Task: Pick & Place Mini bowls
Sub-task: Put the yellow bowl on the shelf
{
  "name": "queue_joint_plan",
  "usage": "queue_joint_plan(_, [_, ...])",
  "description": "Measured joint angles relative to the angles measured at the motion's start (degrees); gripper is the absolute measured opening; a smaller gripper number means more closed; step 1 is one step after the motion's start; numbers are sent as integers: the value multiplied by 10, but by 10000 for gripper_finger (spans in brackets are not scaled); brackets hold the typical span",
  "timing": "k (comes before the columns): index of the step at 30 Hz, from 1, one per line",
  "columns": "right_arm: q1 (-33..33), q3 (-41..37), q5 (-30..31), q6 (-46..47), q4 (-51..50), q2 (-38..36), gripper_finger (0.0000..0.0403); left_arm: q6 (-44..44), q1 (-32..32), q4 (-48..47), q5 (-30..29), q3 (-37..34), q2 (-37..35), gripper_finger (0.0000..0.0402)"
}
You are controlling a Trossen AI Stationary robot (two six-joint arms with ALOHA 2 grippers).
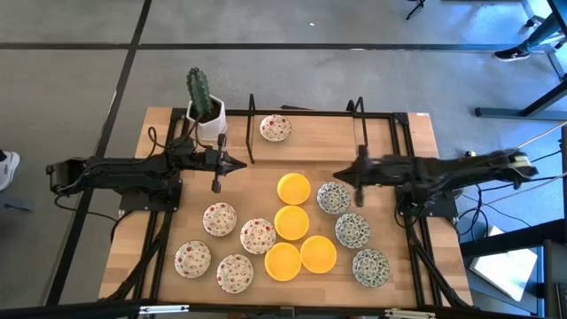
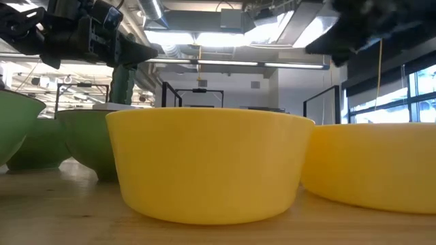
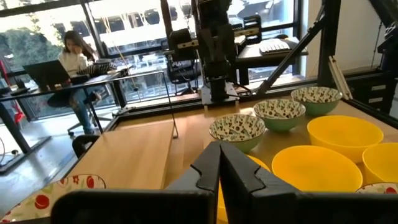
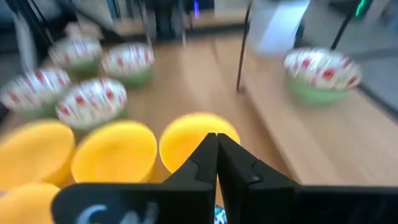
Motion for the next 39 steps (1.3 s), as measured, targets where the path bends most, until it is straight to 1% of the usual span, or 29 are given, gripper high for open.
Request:
queue_joint_plan(4, [-3,124,-1,-23,-84,133,25,-7,0,6,0,0,0,2])
queue_joint_plan(6, [-3,186,-1,-56,-95,190,31,-18,0,9,0,0,0,3])
queue_joint_plan(9, [-6,265,-1,-96,-145,265,39,-22,0,5,0,0,0,7])
queue_joint_plan(12, [-14,353,-3,-106,-209,329,47,-35,-1,2,1,0,0,8])
queue_joint_plan(16, [-40,471,-52,-93,-347,416,56,-50,-7,2,1,0,0,4])
queue_joint_plan(19, [-61,525,-83,-83,-404,472,57,-50,-15,1,1,0,0,2])
queue_joint_plan(23, [-80,544,-100,-111,-424,518,60,-50,-26,1,2,0,0,5])
queue_joint_plan(26, [-94,543,-102,-137,-426,543,75,-50,-31,0,2,0,0,8])
queue_joint_plan(30, [-120,543,-128,-127,-431,558,116,-50,-36,-2,2,0,0,5])
queue_joint_plan(35, [-157,543,-191,-78,-425,560,176,-49,-37,-3,2,0,0,2])
queue_joint_plan(39, [-172,543,-197,-28,-437,560,212,-45,-37,-3,2,0,0,7])
